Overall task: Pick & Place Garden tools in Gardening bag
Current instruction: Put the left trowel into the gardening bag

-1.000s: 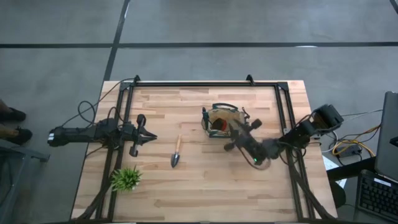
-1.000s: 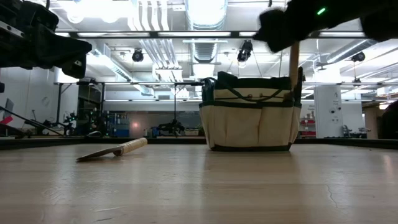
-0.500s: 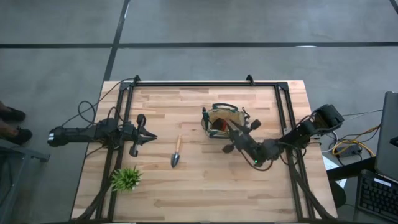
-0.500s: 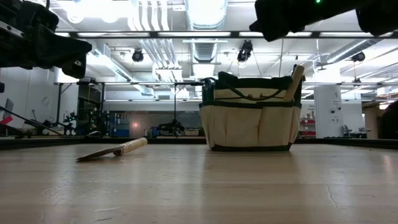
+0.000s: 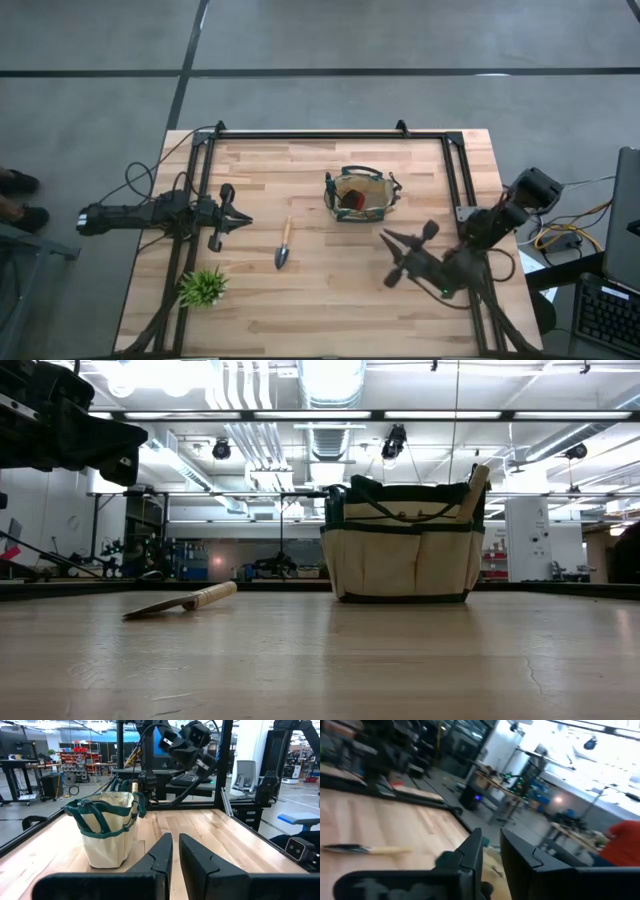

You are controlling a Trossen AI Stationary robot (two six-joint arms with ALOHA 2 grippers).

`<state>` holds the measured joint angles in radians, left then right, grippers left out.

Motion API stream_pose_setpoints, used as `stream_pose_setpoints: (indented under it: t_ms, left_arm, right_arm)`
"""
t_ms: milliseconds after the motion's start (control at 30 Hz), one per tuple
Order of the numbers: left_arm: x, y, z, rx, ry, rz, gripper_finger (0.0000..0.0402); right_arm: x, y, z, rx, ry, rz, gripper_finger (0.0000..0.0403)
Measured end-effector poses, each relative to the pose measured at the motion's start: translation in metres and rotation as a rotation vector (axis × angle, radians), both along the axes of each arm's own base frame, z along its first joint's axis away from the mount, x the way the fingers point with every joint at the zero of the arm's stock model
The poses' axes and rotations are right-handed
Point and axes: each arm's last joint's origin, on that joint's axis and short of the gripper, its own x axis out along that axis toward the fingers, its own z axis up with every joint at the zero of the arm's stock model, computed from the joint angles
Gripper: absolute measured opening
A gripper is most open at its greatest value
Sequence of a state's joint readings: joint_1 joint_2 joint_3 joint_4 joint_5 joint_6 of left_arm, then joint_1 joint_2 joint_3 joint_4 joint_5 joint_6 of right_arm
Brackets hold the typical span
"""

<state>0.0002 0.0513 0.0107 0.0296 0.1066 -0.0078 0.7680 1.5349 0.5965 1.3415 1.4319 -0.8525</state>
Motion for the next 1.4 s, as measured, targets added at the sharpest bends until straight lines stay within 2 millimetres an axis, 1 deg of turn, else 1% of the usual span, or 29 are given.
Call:
stream_pose_setpoints:
  t_ms: [167,267,367,500,700,833,900,1133,1233,1300,1400]
  left_arm:
    - [0.000,0.000,0.000,0.000,0.000,0.000,0.0037]
    - [0.000,0.000,0.000,0.000,0.000,0.000,0.0037]
    - [0.000,0.000,0.000,0.000,0.000,0.000,0.0037]
    - [0.000,0.000,0.000,0.000,0.000,0.000,0.0037]
    - [0.000,0.000,0.000,0.000,0.000,0.000,0.0037]
    - [0.000,0.000,0.000,0.000,0.000,0.000,0.0037]
    - [0.000,0.000,0.000,0.000,0.000,0.000,0.0037]
    - [0.000,0.000,0.000,0.000,0.000,0.000,0.0037]
    - [0.000,0.000,0.000,0.000,0.000,0.000,0.0037]
    - [0.000,0.000,0.000,0.000,0.001,0.000,0.0037]
    - [0.000,0.000,0.000,0.000,0.000,0.000,0.0037]
  right_arm:
    - [-0.025,0.010,0.007,0.026,-0.035,0.115,0.0025]
    - [-0.039,0.008,0.010,0.061,-0.077,0.185,0.0011]
    - [-0.052,-0.001,0.008,0.127,-0.151,0.287,0.0008]
    - [-0.065,-0.016,-0.004,0.185,-0.188,0.436,0.0008]
    - [-0.085,-0.041,-0.013,0.304,-0.200,0.525,0.0008]
    - [-0.097,-0.052,-0.016,0.354,-0.181,0.703,0.0008]
    - [-0.103,-0.057,-0.017,0.380,-0.151,0.753,0.0008]
    - [-0.115,-0.072,-0.028,0.519,0.029,0.755,0.0008]
    - [-0.120,-0.074,-0.028,0.557,0.098,0.845,0.0008]
    - [-0.122,-0.075,-0.027,0.555,0.096,0.881,0.0008]
    - [-0.124,-0.080,-0.029,0.541,0.078,0.852,0.0008]
